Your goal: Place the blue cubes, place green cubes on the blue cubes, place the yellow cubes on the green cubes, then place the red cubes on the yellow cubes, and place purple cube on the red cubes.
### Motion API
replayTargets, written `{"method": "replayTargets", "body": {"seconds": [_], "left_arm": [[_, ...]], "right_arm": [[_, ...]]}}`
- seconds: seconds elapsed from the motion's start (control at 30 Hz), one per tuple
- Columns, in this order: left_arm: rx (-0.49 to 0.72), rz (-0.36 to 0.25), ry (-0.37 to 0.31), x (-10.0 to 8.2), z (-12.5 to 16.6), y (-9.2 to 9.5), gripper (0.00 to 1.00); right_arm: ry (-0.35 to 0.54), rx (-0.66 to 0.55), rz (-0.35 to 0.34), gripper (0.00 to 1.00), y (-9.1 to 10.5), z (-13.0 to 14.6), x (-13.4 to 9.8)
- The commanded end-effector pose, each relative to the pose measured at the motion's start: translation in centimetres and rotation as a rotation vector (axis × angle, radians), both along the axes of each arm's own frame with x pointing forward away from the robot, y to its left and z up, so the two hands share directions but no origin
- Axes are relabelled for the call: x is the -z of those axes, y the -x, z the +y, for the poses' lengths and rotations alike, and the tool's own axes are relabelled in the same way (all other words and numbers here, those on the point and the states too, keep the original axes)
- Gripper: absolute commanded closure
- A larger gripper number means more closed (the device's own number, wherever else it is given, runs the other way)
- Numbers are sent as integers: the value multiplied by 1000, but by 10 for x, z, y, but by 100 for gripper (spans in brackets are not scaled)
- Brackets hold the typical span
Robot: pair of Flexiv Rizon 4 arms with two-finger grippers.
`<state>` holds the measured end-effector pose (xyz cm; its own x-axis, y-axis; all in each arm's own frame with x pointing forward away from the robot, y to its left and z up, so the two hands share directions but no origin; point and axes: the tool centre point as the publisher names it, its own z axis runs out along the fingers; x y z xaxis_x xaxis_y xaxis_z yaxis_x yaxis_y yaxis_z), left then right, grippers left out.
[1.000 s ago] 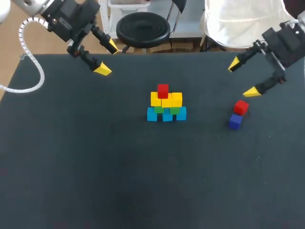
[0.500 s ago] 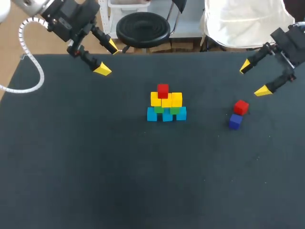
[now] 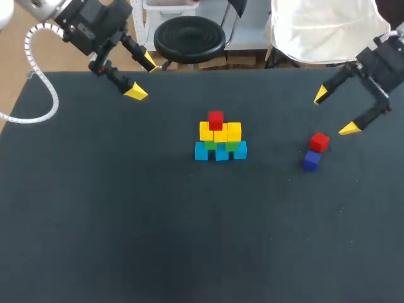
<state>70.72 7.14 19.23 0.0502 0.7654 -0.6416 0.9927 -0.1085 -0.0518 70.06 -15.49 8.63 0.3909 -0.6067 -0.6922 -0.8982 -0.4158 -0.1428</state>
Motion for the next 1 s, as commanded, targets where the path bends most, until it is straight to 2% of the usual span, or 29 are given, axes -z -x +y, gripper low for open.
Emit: {"method": "replayTargets", "body": {"seconds": [0.03, 0.2, 0.37, 0.8, 1.0], "left_arm": [[0, -3, 2, 1, 0, 1, 0], [0, -3, 2, 1, 0, 1, 0], [0, -3, 2, 1, 0, 1, 0], [0, -3, 2, 1, 0, 1, 0], [0, -3, 2, 1, 0, 1, 0]], "right_arm": [[102, -363, 134, 0, -38, 12, 9], [96, -373, 168, 0, -39, 5, 27], [94, -342, 189, 0, -31, 0, 40], [77, -217, 153, 0, 1, -12, 56], [85, -122, 109, 0, 14, -17, 61]]}}
